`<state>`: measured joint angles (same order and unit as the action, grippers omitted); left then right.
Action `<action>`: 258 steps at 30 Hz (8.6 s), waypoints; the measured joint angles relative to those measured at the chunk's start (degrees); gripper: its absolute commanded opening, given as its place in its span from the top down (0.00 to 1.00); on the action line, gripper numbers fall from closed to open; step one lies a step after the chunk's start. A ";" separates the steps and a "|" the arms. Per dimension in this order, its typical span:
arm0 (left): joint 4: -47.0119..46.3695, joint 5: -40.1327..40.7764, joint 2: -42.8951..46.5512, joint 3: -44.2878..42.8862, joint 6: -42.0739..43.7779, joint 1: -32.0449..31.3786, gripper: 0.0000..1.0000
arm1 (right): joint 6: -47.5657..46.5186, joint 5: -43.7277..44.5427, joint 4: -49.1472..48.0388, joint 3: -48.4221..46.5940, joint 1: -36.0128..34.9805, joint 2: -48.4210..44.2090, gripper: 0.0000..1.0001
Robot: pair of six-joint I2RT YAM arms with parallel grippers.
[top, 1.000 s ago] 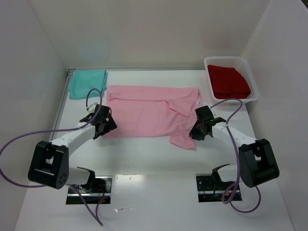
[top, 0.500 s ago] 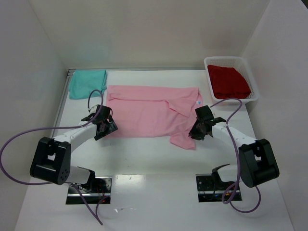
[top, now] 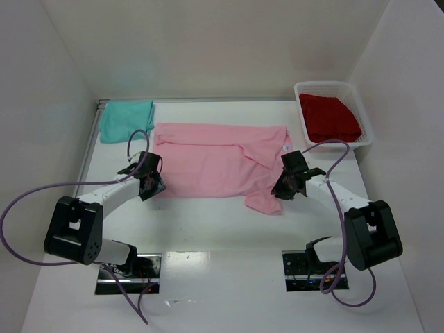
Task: Fold and stack the t-shirts
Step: Grap the side of the flattened tshirt closest away from the robot with both arms, then fold the other side of the tshirt into a rectangle
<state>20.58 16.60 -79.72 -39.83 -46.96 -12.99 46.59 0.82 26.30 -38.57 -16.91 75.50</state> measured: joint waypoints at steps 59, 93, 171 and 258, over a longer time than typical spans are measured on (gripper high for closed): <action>-8.92 1.07 -21.51 -30.80 9.31 5.05 1.00 | 3.13 6.23 -22.84 -14.86 8.39 10.64 1.00; -11.23 -2.56 -35.06 -40.39 12.28 8.70 0.95 | 1.64 6.14 -30.18 -24.65 11.17 29.16 0.90; -5.01 -11.50 -43.30 -50.21 23.37 -12.46 0.01 | -7.69 -2.86 -32.57 -20.09 11.34 28.48 0.80; -4.46 -8.35 -42.88 -50.45 25.70 -11.63 0.01 | -14.03 -0.09 -27.36 -38.66 4.13 35.91 0.34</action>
<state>16.12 8.25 -122.61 -90.28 -21.26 -24.62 32.56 0.73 -1.06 -77.23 -12.78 111.42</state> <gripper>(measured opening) 0.990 0.652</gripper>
